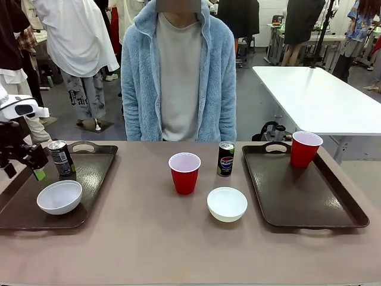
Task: Prepare tableware on both trays.
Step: Pick up a Picnic Bowl from the table and place it on a Handle tray.
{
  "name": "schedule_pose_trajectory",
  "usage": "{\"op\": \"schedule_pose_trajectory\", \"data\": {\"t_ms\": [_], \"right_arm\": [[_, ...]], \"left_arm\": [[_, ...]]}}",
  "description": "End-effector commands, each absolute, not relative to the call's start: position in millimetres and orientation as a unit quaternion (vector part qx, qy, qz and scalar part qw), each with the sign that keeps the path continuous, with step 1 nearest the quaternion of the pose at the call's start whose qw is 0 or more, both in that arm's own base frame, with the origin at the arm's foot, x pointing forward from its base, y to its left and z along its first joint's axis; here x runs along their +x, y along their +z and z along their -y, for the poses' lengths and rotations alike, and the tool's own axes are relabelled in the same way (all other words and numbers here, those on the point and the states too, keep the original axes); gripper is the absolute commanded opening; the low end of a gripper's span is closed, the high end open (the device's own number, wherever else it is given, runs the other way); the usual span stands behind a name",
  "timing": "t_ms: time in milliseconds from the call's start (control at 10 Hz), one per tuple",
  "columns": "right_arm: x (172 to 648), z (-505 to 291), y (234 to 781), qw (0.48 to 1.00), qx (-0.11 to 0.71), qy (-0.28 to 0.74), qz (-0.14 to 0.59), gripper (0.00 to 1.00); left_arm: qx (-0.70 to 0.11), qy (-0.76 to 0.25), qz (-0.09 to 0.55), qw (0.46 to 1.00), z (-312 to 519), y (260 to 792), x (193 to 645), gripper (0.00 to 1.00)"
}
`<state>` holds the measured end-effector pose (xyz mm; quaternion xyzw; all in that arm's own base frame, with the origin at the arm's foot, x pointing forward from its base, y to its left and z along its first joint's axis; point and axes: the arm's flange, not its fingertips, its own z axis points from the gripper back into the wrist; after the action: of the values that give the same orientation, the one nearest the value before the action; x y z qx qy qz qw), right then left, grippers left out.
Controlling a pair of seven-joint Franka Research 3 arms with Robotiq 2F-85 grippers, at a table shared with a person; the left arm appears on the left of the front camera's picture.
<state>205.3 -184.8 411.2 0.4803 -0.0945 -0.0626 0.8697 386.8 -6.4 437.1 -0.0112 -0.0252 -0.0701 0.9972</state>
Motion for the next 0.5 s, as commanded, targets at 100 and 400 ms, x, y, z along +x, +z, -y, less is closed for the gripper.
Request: {"op": "schedule_pose_trajectory", "data": {"t_ms": [100,400], "right_arm": [[205.8,184.9,410.7,0.865,0.488,-0.061,0.101,1.00],[205.8,184.9,410.7,0.865,0.488,-0.061,0.101,1.00]], "left_arm": [[-0.011,-0.070,0.025,0.997,6.4,437.1,386.8,0.92],[-0.011,-0.070,0.025,0.997,6.4,437.1,386.8,0.92]]}}
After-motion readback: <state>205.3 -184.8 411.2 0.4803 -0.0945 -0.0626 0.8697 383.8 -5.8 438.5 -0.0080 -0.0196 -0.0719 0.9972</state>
